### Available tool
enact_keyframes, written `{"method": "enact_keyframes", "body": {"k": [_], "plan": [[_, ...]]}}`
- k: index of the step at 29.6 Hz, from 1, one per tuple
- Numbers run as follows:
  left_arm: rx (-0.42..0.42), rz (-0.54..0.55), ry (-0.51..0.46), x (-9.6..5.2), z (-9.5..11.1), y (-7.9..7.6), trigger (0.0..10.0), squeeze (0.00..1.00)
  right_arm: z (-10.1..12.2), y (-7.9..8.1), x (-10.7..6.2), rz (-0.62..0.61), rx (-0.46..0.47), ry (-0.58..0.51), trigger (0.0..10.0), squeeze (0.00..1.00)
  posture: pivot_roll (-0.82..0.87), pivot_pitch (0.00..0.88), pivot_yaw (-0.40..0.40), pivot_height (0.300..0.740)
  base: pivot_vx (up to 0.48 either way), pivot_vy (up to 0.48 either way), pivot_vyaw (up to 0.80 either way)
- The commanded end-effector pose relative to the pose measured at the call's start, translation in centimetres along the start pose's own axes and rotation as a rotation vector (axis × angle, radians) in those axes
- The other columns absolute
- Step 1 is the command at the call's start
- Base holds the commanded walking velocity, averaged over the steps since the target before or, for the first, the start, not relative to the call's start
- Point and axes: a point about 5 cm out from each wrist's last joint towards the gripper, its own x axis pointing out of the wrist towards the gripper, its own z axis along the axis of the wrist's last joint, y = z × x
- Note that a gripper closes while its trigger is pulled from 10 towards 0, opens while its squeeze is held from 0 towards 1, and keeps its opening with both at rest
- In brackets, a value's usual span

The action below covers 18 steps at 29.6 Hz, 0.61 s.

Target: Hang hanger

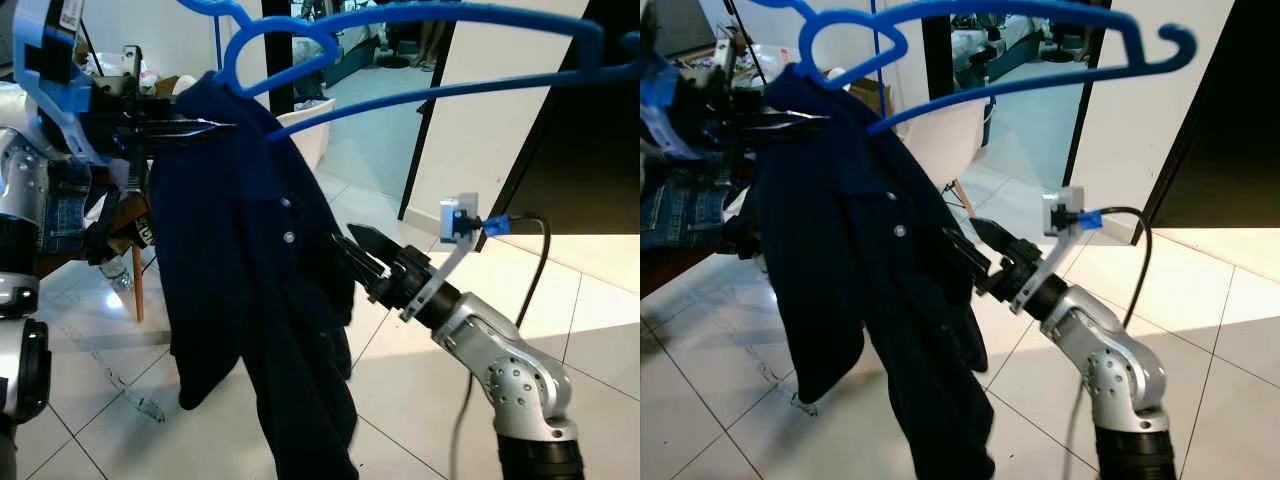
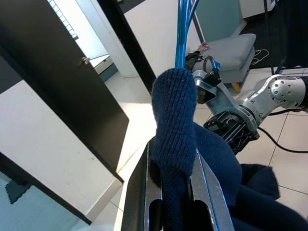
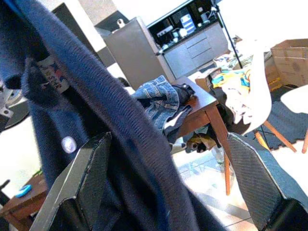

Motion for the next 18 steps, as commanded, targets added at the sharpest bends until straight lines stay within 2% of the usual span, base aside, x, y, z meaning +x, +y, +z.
{"method": "enact_keyframes", "body": {"k": [1,4,9,13,17,18], "plan": [[0.037,-0.033,-0.124,1.3,2.0,0.0,10.0,0.00,-0.8,0.5,0.4,-0.003,-0.046,0.058,10.0,0.00,0.02,0.070,0.032,0.740,0.000,0.000,0.00],[0.039,-0.048,-0.153,1.8,2.4,-0.1,10.0,0.00,-1.2,0.6,0.7,-0.003,-0.082,0.092,10.0,0.00,0.01,0.068,0.032,0.740,0.000,0.000,0.00],[0.058,-0.068,-0.195,2.6,3.2,-0.2,10.0,0.00,-2.5,1.4,1.3,0.022,-0.091,0.162,10.0,0.00,0.02,0.062,0.027,0.740,0.000,0.000,0.00],[0.085,-0.081,-0.190,2.5,3.9,0.1,10.0,0.00,-3.5,0.7,1.1,-0.034,-0.133,0.240,10.0,0.00,0.02,0.061,0.031,0.740,0.000,0.000,0.00],[0.093,-0.085,-0.170,2.3,4.0,0.3,10.0,0.00,-3.6,0.2,1.0,-0.075,-0.144,0.258,10.0,0.00,0.02,0.062,0.032,0.740,0.000,0.000,0.00],[0.092,-0.091,-0.143,2.0,3.9,0.3,10.0,0.00,-3.6,-0.3,0.9,-0.111,-0.147,0.259,3.9,0.00,0.02,0.065,0.036,0.740,0.000,0.000,0.00]]}}
